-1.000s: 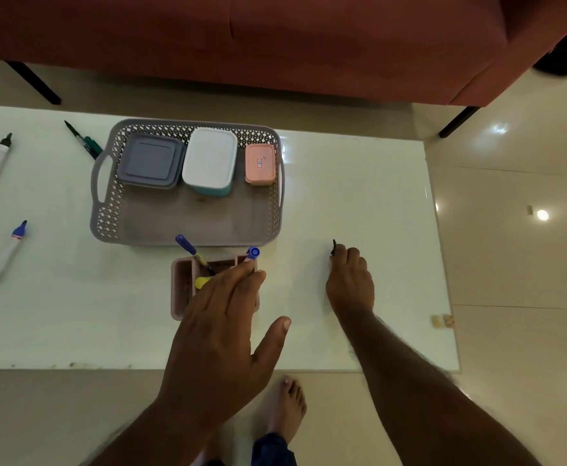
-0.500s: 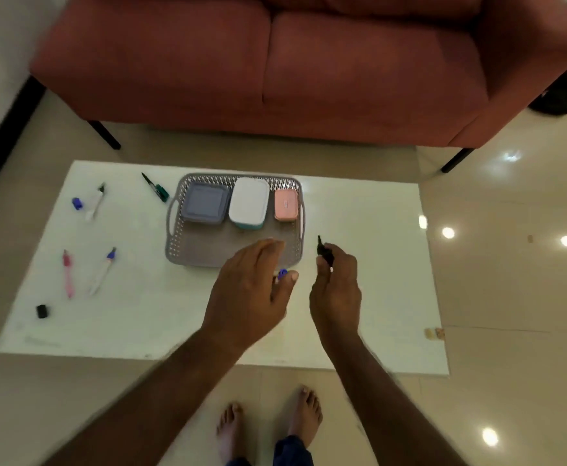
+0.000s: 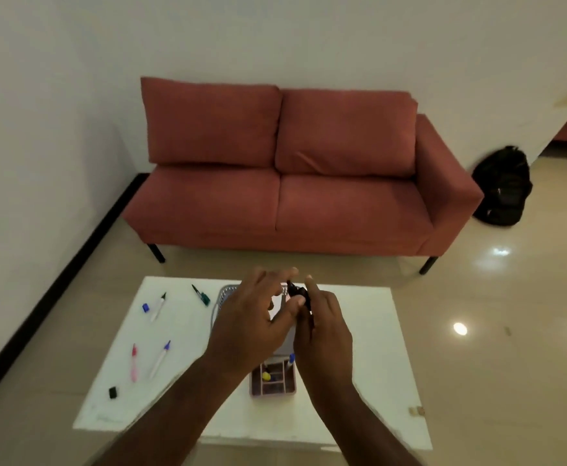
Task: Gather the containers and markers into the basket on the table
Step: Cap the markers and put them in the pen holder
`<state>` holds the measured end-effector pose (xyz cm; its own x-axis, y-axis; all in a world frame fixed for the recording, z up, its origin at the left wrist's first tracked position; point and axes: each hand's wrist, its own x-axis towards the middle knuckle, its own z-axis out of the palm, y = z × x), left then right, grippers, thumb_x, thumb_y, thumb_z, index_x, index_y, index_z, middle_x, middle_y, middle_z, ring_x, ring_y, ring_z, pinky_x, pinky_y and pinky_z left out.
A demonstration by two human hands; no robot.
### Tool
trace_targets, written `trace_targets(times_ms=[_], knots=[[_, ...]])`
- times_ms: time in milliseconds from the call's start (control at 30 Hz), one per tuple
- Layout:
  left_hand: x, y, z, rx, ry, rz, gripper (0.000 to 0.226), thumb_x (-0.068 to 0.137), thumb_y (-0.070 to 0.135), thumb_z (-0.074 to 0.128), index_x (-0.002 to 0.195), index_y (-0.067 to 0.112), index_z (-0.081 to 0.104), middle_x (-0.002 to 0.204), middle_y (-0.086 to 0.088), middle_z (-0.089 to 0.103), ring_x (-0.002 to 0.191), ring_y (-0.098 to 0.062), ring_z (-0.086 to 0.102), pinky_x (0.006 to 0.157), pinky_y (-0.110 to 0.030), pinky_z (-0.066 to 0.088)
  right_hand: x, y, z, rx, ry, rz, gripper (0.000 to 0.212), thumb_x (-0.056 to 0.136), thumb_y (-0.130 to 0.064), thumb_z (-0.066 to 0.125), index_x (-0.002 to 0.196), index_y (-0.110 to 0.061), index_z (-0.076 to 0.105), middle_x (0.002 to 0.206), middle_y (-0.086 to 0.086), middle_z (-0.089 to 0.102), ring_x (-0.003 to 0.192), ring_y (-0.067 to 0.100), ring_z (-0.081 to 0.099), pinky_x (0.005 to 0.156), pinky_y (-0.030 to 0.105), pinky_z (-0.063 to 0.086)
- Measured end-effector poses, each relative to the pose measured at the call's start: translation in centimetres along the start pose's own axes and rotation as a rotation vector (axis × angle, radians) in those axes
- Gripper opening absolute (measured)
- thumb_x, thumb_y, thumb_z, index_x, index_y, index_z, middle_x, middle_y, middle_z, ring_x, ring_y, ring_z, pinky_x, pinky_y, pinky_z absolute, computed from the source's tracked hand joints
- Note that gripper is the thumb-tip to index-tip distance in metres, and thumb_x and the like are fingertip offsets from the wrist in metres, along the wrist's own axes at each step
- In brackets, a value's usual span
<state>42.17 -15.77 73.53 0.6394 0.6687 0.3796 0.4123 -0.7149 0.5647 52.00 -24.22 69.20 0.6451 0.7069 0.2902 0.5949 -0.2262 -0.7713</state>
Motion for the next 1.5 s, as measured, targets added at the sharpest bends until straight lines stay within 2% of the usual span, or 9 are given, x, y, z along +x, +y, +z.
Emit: trace_targets(times_ms=[167, 367, 633, 733, 833, 967, 1067, 1233, 1500], knots=[[3.3, 2.9, -4.8, 0.146, -0.031, 0.241, 0.042, 0.091, 0.044, 0.054, 0.13, 0.028, 0.059, 0.094, 0.012, 0.043, 0.072, -0.002, 0.047, 0.058, -0.013, 0.043, 1.2, -3.5, -3.1, -0.018, 0.035, -0.084, 0.053, 0.099, -0.033, 0.035, 0.15, -0.022, 0.034, 0.121, -0.008, 0.059, 0.078, 0.015, 0.064, 0.06, 0.032, 0.054], [5.9, 5.3, -7.8, 0.307, -0.133, 0.403, 0.037, 0.09, 0.033, 0.062, 0.127, 0.032, 0.061, 0.088, 0.017, 0.031, 0.063, 0.002, 0.034, 0.055, -0.005, 0.023, 2.7, -4.9, -6.0, 0.08, 0.068, -0.062, 0.052, 0.096, -0.039, 0.051, 0.144, -0.041, 0.032, 0.114, -0.013, 0.069, 0.083, 0.006, 0.067, 0.06, 0.005, 0.041], [7.4, 7.6, -9.2, 0.413, -0.184, 0.513, 0.03, 0.085, 0.03, 0.07, 0.114, 0.033, 0.065, 0.086, 0.012, 0.032, 0.069, -0.002, 0.036, 0.058, -0.007, 0.018, 3.5, -5.1, -7.9, 0.138, 0.06, -0.132, 0.044, 0.093, -0.046, 0.049, 0.132, -0.049, 0.03, 0.111, -0.015, 0.069, 0.086, 0.005, 0.067, 0.065, 0.011, 0.047], [7.7, 8.0, -9.7, 0.401, -0.146, 0.529, 0.026, 0.085, 0.031, 0.069, 0.11, 0.031, 0.066, 0.097, 0.01, 0.043, 0.081, -0.002, 0.041, 0.067, -0.007, 0.028, 3.8, -5.0, -8.4, 0.194, 0.049, -0.135, 0.045, 0.091, -0.052, 0.045, 0.134, -0.041, 0.037, 0.105, -0.017, 0.066, 0.085, 0.004, 0.064, 0.064, 0.004, 0.041], [7.8, 8.5, -10.8, 0.243, -0.068, 0.434, 0.019, 0.085, 0.03, 0.066, 0.105, 0.03, 0.064, 0.113, 0.011, 0.053, 0.099, -0.003, 0.052, 0.081, -0.017, 0.046, 4.6, -4.5, -9.1, 0.229, 0.044, -0.126, 0.037, 0.095, -0.045, 0.047, 0.13, -0.031, 0.051, 0.108, -0.018, 0.062, 0.088, 0.0, 0.059, 0.072, 0.004, 0.04], [7.5, 7.6, -11.7, -0.278, -0.032, 0.093, 0.019, 0.083, 0.028, 0.067, 0.101, 0.032, 0.068, 0.086, 0.002, 0.067, 0.076, -0.024, 0.062, 0.071, -0.044, 0.055, 5.1, -4.2, -10.7, 0.345, -0.054, -0.161, 0.022, 0.097, -0.044, 0.05, 0.117, -0.038, 0.055, 0.09, -0.017, 0.064, 0.079, 0.002, 0.06, 0.068, 0.018, 0.043], [7.0, 6.8, -11.8, -0.433, -0.001, 0.015, 0.023, 0.078, 0.033, 0.067, 0.101, 0.03, 0.071, 0.09, -0.007, 0.071, 0.081, -0.039, 0.063, 0.073, -0.054, 0.054, 4.9, -5.3, -12.0, 0.443, -0.124, -0.234, 0.03, 0.094, -0.05, 0.053, 0.122, -0.042, 0.057, 0.08, -0.014, 0.065, 0.061, 0.003, 0.057, 0.059, 0.019, 0.045], [6.6, 6.5, -11.9, -0.43, -0.025, -0.007, 0.026, 0.079, 0.034, 0.066, 0.104, 0.03, 0.071, 0.093, -0.005, 0.073, 0.086, -0.035, 0.067, 0.077, -0.056, 0.056, 5.0, -6.8, -12.7, 0.414, -0.145, -0.315, 0.035, 0.091, -0.055, 0.05, 0.123, -0.042, 0.059, 0.074, -0.019, 0.063, 0.06, 0.005, 0.057, 0.057, 0.018, 0.046], [6.0, 6.4, -12.2, -0.453, -0.017, -0.012, 0.027, 0.08, 0.035, 0.065, 0.106, 0.031, 0.072, 0.088, -0.001, 0.071, 0.078, -0.018, 0.066, 0.076, -0.038, 0.057, 4.8, -7.2, -12.4, 0.329, -0.187, -0.288, 0.029, 0.093, -0.051, 0.05, 0.118, -0.042, 0.061, 0.067, -0.013, 0.059, 0.058, 0.006, 0.053, 0.053, 0.019, 0.041]])
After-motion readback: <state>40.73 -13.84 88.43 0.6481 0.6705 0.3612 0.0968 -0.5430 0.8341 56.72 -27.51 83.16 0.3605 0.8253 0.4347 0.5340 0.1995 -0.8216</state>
